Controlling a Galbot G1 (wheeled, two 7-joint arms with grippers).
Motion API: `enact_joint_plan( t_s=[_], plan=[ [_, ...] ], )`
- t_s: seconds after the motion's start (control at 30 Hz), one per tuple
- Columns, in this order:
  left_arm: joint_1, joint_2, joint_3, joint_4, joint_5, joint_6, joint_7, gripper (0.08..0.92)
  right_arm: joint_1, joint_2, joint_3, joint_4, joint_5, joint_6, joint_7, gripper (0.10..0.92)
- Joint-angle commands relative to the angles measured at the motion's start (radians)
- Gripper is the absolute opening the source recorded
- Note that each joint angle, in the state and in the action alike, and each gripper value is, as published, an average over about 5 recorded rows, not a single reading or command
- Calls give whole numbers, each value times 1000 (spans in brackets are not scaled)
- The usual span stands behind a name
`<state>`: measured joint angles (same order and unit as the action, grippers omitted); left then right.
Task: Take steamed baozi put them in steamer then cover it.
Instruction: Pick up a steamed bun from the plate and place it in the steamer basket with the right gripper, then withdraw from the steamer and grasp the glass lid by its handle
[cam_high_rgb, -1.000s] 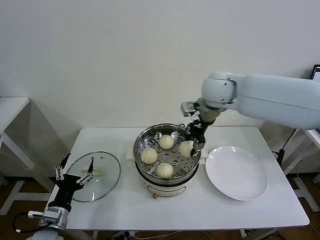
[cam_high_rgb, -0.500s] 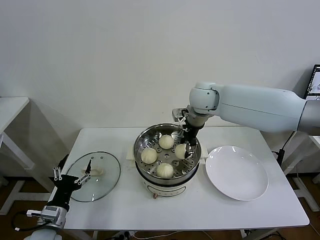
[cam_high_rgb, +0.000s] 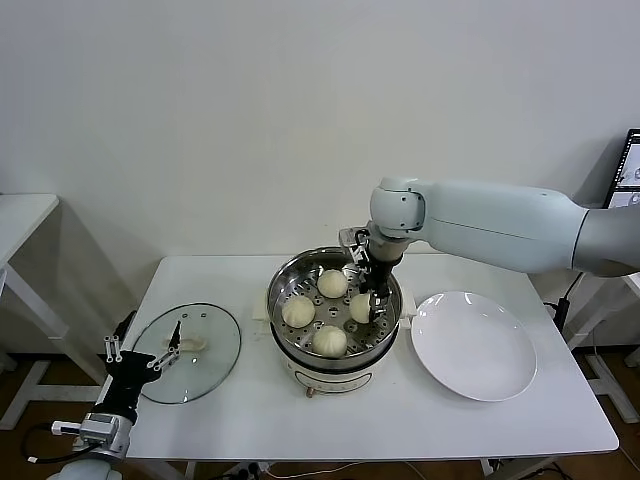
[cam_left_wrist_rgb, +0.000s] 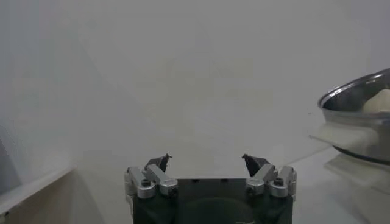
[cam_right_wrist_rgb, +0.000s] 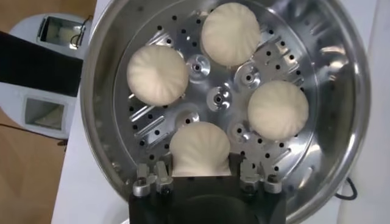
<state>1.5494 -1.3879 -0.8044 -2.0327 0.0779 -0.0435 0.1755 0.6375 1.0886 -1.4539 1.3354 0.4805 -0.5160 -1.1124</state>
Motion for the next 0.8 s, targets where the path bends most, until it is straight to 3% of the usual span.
enact_joint_plan(
  t_s=[0.03,0.3,0.63,0.8],
  plan=[
    [0,0,-5,2,-3,0,1,823,-19,11,2,-13,-24,-1,-1,643],
    [0,-1,-4,4,-3,0,1,823,4,-11,29,-3,-13,1,-12,805],
    [4,-4,5,-17,-2,5,-9,823,157,-223,100,70,75,24,-64,823],
    [8,-4,13,-41,-10,24,-8,823,78,-399,304,126,76,23,-57,823]
  ],
)
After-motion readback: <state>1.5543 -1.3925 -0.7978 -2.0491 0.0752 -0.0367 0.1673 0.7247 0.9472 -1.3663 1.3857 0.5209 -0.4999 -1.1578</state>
